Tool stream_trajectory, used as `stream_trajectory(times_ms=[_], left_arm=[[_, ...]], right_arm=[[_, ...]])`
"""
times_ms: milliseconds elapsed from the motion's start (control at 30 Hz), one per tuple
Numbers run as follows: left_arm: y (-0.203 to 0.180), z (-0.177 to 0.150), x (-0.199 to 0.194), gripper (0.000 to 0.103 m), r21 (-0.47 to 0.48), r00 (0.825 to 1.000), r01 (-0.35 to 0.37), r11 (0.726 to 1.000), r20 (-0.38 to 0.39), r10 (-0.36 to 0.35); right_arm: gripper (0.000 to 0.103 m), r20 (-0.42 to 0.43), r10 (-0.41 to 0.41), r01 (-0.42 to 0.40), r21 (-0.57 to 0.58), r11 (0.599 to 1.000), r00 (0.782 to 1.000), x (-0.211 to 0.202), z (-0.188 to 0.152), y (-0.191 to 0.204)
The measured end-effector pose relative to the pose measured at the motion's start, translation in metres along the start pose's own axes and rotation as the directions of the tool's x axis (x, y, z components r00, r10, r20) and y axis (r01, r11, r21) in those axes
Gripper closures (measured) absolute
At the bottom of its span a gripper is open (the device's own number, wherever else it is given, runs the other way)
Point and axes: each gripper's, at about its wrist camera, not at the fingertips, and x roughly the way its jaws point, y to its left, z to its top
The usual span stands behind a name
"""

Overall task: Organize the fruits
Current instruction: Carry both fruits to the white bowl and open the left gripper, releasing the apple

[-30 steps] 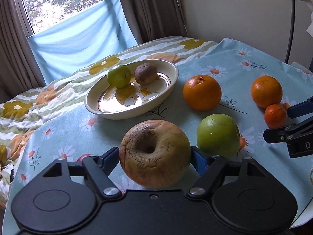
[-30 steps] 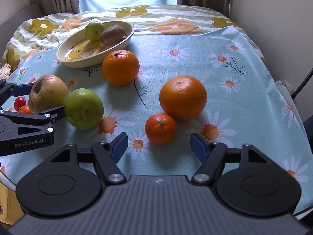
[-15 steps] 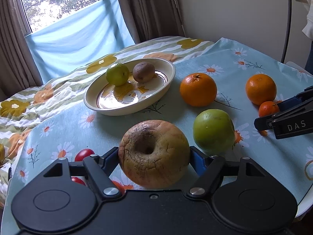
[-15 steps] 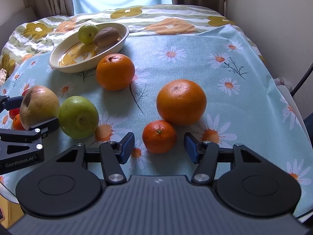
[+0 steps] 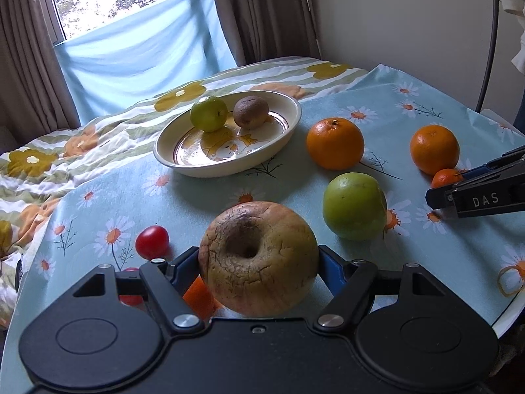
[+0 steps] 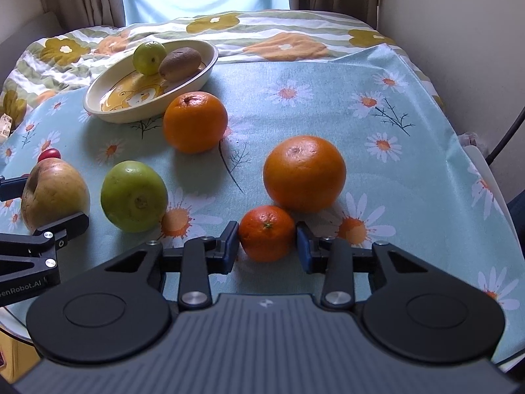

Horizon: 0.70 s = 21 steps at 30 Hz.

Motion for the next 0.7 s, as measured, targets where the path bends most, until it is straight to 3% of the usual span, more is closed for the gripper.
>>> stream_trajectory(times_ms=[267, 700], left_arm=[[0.006, 0.006, -0.033, 0.024, -0.079, 0.999, -0.032, 0.996, 0.024, 0.033], [0.018, 0.048, -0.094, 0.024, -0.15, 0.99, -0.11, 0.983, 0.068, 0.121]], right_arm=[[0.052, 0.008, 0.032, -0.032, -0.027, 0.999, 0.999, -0.022, 0.008, 0.001], [0.052, 0.053, 0.146, -0.14, -0.111, 0.984, 0.988, -0.079, 0.051, 0.002]])
